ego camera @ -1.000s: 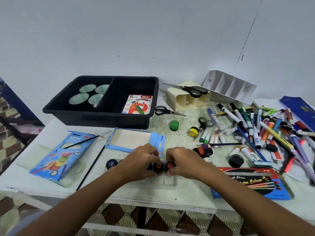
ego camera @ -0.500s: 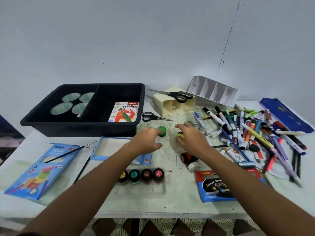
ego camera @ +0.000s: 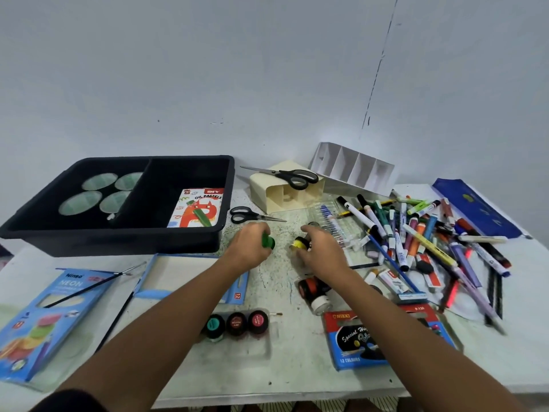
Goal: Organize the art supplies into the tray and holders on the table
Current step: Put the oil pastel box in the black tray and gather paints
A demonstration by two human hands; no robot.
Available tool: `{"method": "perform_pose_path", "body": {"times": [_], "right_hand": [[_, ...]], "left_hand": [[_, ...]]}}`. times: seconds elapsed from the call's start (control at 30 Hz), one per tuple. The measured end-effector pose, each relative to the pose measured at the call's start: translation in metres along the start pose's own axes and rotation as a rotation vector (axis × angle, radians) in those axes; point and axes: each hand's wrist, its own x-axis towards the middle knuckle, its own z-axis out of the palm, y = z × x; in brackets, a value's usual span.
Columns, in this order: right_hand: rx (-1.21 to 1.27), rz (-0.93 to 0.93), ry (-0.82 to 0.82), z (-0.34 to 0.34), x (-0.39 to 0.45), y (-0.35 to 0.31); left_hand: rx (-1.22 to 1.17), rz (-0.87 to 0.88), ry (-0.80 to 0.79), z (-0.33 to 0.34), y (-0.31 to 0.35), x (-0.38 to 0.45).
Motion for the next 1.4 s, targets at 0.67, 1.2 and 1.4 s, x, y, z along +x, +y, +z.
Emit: {"method": "perform_pose_path", "body": {"times": [0.67, 1.2, 1.4], "right_hand": [[0.808, -0.133, -0.446, 0.022, -0.034, -0.081], [0.351, -0.582, -0.707, 0.056, -0.085, -0.164], [0.075, -0.725, -0.635, 0.064, -0.089, -0.164]], "left_hand": [[-0.535, -0.048, -0.149, -0.106, -0.067, -0.122], [-0.325, -0.101, -0.140, -0.139, -0.127, -0.225], [-0.202, -0.066, -0.184, -0.131, -0.130, -0.226]]}}
